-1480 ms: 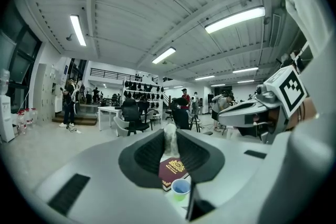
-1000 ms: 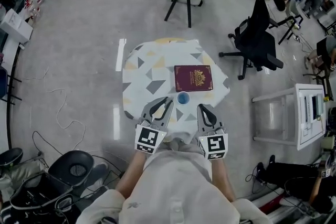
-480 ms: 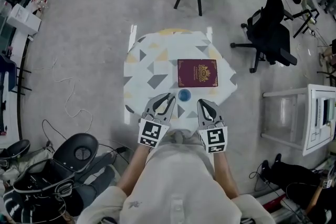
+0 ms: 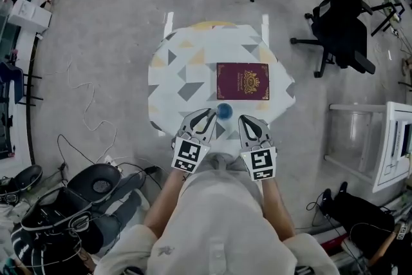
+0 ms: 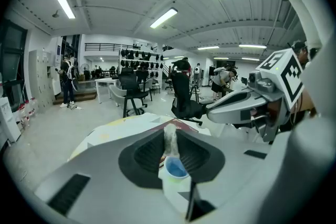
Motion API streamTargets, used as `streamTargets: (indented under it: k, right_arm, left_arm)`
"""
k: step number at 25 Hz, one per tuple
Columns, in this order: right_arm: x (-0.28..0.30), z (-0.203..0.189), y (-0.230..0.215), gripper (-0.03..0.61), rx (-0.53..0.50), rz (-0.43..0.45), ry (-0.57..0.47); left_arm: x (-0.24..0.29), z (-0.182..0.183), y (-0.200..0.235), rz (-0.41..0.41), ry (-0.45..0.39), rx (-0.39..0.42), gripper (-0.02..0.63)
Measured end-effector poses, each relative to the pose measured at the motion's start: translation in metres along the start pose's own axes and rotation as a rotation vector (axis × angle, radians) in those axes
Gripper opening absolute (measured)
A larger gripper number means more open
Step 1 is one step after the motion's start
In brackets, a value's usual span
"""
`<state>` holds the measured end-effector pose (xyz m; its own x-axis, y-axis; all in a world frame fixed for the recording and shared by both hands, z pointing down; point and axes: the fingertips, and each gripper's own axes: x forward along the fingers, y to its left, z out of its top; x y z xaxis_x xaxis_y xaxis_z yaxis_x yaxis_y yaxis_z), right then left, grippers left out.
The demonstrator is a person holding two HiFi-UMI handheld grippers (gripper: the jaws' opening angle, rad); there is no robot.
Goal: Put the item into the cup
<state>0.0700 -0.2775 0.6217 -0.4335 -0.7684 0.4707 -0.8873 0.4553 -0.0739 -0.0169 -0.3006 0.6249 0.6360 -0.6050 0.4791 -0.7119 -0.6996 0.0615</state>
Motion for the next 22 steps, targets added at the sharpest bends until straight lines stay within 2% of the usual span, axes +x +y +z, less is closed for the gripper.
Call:
streamTargets:
  k: [10, 22]
  right_arm:
    - [0.020, -0.030, -0.009, 0.011, 0.017, 0.039, 0.070]
    - [0.033, -0.050, -0.014, 0.015, 0.032, 0.066, 0.121]
  left_arm:
    - [0.029, -0.041, -0.006, -0.018, 0.121, 0.010, 0.077]
    - [0.054, -0.064, -0.008, -0.047, 0.219, 0.036, 0.080]
